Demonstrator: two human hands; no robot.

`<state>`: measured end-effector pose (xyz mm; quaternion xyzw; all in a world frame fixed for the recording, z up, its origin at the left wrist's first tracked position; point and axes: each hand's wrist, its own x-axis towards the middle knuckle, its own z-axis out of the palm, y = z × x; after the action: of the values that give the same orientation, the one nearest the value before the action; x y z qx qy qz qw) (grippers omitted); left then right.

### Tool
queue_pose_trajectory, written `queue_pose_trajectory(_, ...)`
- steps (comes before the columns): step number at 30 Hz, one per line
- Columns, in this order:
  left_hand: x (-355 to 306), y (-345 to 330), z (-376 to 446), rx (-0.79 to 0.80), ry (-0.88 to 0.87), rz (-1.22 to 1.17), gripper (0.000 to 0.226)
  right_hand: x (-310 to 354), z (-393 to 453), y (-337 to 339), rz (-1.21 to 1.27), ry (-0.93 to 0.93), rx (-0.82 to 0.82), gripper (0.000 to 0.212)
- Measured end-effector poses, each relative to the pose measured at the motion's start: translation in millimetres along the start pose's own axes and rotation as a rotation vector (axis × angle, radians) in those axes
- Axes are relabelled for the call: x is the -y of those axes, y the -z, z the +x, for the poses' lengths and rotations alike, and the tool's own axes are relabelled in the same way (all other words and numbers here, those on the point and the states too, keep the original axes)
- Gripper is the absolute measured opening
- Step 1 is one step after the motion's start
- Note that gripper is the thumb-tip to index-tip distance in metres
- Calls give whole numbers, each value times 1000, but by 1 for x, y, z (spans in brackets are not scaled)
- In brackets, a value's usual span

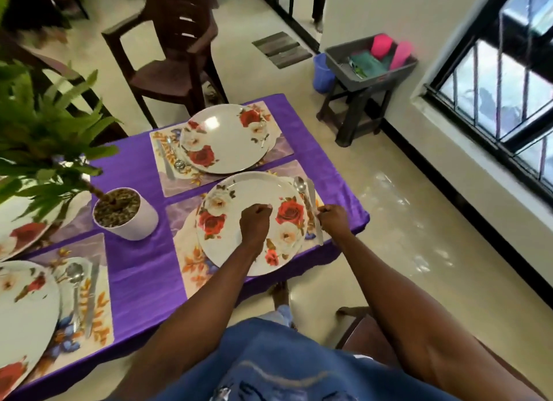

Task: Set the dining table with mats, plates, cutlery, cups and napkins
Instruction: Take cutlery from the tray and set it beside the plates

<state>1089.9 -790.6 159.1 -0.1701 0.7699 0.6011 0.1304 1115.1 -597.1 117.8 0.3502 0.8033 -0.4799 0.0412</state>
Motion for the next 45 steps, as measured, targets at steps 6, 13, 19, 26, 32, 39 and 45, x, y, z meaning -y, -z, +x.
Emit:
queue_pose_trajectory(6,-7,-28,29,-24,30,0,18,9,43,9,-184,23,45,17)
queue_pose_trajectory(13,-17,-52,57,-46,47,63,21,13,71,7,-326,30,89,16)
queue_pose_trajectory(19,-24,-73,74,-80,64,108,21,17,78,7,-344,108,107,14)
queue_pose_trajectory(26,-33,-105,78,-197,15,136,20,14,101,17,-281,175,170,7)
queue_pose_trajectory(32,-50,-153,91,-325,-33,174,22,37,157,44,-249,346,177,16)
queue_pose_trajectory(39,-81,-299,100,-300,-88,331,28,29,255,132,-337,475,233,20)
queue_pose_trajectory(45,-95,-422,102,-113,-15,494,25,-4,329,241,-475,341,226,19)
